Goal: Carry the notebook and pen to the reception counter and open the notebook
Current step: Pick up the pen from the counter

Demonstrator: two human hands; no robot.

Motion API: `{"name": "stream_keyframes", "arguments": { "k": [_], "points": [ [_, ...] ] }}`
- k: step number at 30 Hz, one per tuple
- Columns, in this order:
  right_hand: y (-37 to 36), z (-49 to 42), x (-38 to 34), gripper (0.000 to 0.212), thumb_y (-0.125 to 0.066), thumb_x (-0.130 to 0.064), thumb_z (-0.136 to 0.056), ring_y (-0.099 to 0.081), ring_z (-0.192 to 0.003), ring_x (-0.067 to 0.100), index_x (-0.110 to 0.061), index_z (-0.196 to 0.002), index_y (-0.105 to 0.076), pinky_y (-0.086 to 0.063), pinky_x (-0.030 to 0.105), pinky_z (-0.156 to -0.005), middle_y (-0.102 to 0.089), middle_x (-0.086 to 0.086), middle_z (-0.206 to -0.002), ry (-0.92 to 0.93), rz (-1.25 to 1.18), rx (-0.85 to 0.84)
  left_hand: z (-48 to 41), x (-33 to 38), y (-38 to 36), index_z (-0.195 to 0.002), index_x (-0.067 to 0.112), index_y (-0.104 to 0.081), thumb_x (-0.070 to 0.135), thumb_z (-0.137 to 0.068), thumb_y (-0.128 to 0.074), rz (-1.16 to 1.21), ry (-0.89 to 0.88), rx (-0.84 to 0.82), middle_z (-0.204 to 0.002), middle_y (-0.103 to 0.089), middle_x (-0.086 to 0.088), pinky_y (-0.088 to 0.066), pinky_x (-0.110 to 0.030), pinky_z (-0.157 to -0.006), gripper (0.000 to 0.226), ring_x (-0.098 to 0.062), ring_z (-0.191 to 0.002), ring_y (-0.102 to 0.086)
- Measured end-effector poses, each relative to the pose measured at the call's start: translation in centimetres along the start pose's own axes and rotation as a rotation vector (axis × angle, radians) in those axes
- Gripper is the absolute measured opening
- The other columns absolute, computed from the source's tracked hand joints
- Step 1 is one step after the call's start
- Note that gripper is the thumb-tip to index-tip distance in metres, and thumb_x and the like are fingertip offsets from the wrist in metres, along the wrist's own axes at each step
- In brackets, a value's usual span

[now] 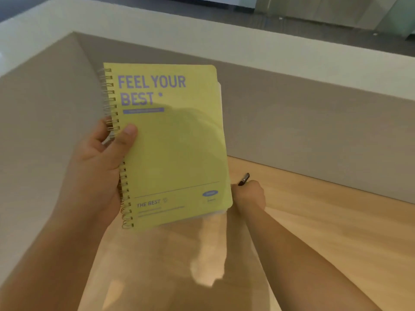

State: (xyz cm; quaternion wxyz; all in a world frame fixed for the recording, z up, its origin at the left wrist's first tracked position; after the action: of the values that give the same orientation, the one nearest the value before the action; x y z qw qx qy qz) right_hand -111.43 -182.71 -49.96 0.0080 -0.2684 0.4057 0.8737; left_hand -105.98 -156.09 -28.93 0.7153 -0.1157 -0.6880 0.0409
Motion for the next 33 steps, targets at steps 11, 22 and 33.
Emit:
{"name": "stream_keyframes", "arguments": {
  "k": [11,22,33],
  "points": [
    [5.3,13.6,-10.9,0.010,-0.048,-0.016,-0.090,-0.048,-0.046,0.001,-0.008,-0.091,-0.054,-0.037,0.020,-0.045,-0.053,-0.008,-0.059,0.508,-0.555,-0.176,1.5,5.4,3.0,-0.105,0.022,-0.067,0.018,-0.087,-0.054,0.054,-0.018,0.014,-0.093,-0.077,0.004,-0.058,-0.028,-0.063,0.022,-0.013,-0.080,-0.074],
    [4.1,42.2,-20.9,0.036,-0.061,-0.017,-0.088,-0.063,-0.064,-0.002,-0.035,-0.119,-0.057,-0.051,0.017,-0.062,-0.064,-0.021,-0.065,1.061,-0.780,-0.936,16.4,20.2,18.9,-0.133,0.048,-0.042,0.019,-0.092,-0.055,-0.124,-0.279,0.555,-0.092,-0.078,0.008,-0.057,-0.033,-0.062,0.053,-0.014,-0.075,-0.075],
    [-12.6,73.2,-22.6,0.030,-0.054,-0.012,-0.091,-0.071,-0.086,0.007,-0.040,-0.099,-0.063,-0.058,0.026,-0.076,-0.073,-0.015,-0.082,1.218,-0.604,-1.311,36.6,30.9,44.5,-0.142,0.036,-0.037,0.003,-0.092,-0.049,-0.058,-0.363,0.876,-0.096,-0.078,0.001,-0.058,-0.029,-0.055,0.061,-0.015,-0.068,-0.073]
  ]
}}
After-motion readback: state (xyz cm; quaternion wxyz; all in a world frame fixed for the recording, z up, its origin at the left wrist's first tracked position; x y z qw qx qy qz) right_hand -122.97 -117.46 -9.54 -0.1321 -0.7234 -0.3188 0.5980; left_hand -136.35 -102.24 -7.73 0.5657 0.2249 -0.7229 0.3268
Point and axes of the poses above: each hand's wrist, its own z-axis away from the middle knuckle, its own y-axis out of the back of the hand, x = y × z, the point moved 6 cm from there along -z, towards the middle knuckle
